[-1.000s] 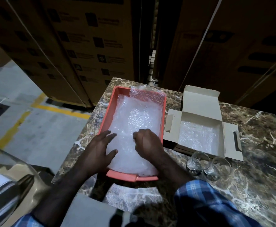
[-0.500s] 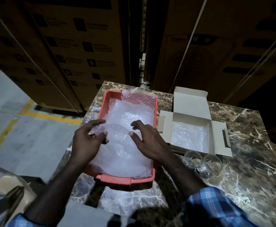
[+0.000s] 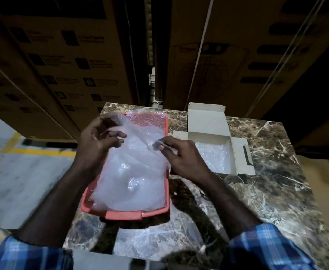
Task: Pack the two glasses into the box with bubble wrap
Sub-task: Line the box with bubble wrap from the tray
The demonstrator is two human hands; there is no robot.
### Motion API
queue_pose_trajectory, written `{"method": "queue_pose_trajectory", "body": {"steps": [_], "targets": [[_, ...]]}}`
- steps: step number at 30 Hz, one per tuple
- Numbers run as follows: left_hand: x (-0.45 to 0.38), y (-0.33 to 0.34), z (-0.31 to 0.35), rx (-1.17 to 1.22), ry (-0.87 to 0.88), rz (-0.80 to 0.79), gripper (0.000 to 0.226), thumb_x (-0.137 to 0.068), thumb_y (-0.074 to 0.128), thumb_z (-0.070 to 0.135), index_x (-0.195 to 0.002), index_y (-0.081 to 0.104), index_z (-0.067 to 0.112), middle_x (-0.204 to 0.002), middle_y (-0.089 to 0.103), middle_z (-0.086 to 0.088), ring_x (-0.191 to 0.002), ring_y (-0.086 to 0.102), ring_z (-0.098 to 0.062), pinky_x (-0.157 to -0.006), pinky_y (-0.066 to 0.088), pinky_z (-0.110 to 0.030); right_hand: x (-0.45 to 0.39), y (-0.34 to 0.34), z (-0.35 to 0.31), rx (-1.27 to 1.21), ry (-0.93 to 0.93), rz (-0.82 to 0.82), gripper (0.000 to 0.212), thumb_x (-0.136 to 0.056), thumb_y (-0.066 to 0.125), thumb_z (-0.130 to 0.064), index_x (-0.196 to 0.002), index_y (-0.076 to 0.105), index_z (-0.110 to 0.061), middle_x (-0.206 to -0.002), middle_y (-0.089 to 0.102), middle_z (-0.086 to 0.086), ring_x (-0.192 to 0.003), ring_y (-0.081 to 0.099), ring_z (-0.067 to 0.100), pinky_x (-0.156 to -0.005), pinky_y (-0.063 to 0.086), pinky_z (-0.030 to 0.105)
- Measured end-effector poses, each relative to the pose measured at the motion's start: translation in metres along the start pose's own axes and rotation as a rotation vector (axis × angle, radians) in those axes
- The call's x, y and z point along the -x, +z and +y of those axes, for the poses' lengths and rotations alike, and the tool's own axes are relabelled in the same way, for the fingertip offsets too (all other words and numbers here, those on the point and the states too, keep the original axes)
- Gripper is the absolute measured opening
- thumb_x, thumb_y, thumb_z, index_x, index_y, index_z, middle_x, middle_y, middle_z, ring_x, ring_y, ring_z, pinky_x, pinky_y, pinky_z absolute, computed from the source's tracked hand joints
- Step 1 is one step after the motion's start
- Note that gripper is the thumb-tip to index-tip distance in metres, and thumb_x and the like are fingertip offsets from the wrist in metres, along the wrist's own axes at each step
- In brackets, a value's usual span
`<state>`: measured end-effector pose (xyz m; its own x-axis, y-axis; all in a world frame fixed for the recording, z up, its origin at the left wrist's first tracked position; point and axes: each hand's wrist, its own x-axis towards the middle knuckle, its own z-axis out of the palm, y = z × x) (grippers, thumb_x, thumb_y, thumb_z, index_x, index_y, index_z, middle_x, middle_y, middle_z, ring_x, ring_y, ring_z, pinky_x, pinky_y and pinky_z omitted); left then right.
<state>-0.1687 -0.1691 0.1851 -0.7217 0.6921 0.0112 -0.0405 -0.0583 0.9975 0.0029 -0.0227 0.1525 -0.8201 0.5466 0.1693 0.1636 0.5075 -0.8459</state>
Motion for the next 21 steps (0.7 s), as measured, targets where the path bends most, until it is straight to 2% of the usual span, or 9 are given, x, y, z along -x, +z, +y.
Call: {"method": "queue_pose_trajectory", "body": {"steps": [2,4,7,9,11,14,17,19,21], "targets": [[-0.011,0.009,0.001,-0.317,0.061,-0.025,0.045,-0.071,0.075,-0.007,-0.1,0.064,0.026,-0.096,0.061,-0.002,-0.081,0.057,-0.017,-0.073,0.048,-0.032,-0.005,-0.022,-0.002,0.0,-0.001,-0.05,0.019,-0.098,0.06,-0.012,-0.108,0.075,-0.018,-0.105,0.075,-0.009,-0.102,0.067,0.004,-0.094,0.054,0.034],[-0.023,0.023,0.005,-0.493,0.112,-0.033,0.024,-0.08,0.082,0.014,-0.093,0.067,0.028,-0.094,0.066,-0.001,-0.08,0.061,-0.012,-0.072,0.049,-0.028,-0.009,-0.044,-0.001,0.037,-0.007,-0.072,0.023,-0.097,0.06,-0.007,-0.108,0.073,-0.022,-0.1,0.075,-0.007,-0.096,0.069,0.006,-0.089,0.056,0.036],[-0.04,0.053,0.014,-0.502,0.22,-0.044,0.014,-0.087,0.077,0.03,-0.081,0.065,0.035,-0.092,0.066,0.003,-0.077,0.06,-0.003,-0.066,0.044,-0.017,-0.011,-0.081,0.003,0.036,0.018,-0.062,0.025,-0.099,0.057,-0.004,-0.105,0.07,-0.024,-0.095,0.074,-0.004,-0.086,0.07,0.008,-0.08,0.057,0.031],[-0.048,0.075,0.019,-0.496,0.255,-0.074,0.009,-0.089,0.074,0.036,-0.082,0.068,0.038,-0.09,0.07,0.012,-0.081,0.062,-0.003,-0.07,0.046,-0.023,-0.011,-0.109,0.007,0.017,0.081,-0.039,0.023,-0.1,0.055,-0.002,-0.107,0.069,-0.019,-0.095,0.074,0.0,-0.08,0.069,0.002,-0.071,0.052,0.018],[-0.055,0.1,0.022,-0.466,0.236,-0.126,0.007,-0.092,0.07,0.035,-0.085,0.072,0.036,-0.088,0.074,0.015,-0.081,0.066,-0.004,-0.074,0.049,-0.027,-0.009,-0.137,0.015,0.028,0.145,-0.02,0.024,-0.1,0.052,0.001,-0.108,0.068,-0.015,-0.098,0.073,0.005,-0.077,0.069,0.0,-0.065,0.05,0.015],[-0.058,0.147,0.026,-0.448,0.26,-0.189,0.019,-0.099,0.061,0.033,-0.085,0.072,0.029,-0.085,0.074,0.005,-0.07,0.064,-0.004,-0.067,0.05,-0.025,-0.001,-0.182,0.027,0.093,0.206,0.028,0.024,-0.1,0.054,-0.004,-0.102,0.067,-0.024,-0.098,0.074,0.0,-0.08,0.072,0.013,-0.064,0.057,0.033],[-0.055,0.196,0.028,-0.4,0.284,-0.226,0.024,-0.101,0.058,0.03,-0.08,0.069,0.026,-0.079,0.072,0.004,-0.06,0.062,0.002,-0.055,0.045,-0.014,0.014,-0.227,0.039,0.195,0.223,0.176,0.027,-0.098,0.057,-0.007,-0.086,0.068,-0.028,-0.089,0.075,0.002,-0.078,0.073,0.022,-0.069,0.061,0.051],[-0.054,0.228,0.026,-0.405,0.282,-0.249,0.022,-0.1,0.06,0.03,-0.081,0.07,0.026,-0.079,0.072,0.005,-0.063,0.062,0.0,-0.055,0.043,-0.015,0.027,-0.257,0.049,0.318,0.221,0.286,0.023,-0.095,0.061,-0.01,-0.083,0.071,-0.026,-0.083,0.074,0.005,-0.08,0.072,0.025,-0.069,0.059,0.053],[-0.051,0.263,0.023,-0.413,0.288,-0.275,0.018,-0.097,0.063,0.033,-0.084,0.074,0.028,-0.082,0.074,0.006,-0.069,0.062,-0.002,-0.061,0.045,-0.021,0.043,-0.287,0.06,0.413,0.24,0.376,0.014,-0.094,0.062,-0.017,-0.095,0.074,-0.024,-0.089,0.074,0.006,-0.089,0.07,0.029,-0.074,0.058,0.051]]}}
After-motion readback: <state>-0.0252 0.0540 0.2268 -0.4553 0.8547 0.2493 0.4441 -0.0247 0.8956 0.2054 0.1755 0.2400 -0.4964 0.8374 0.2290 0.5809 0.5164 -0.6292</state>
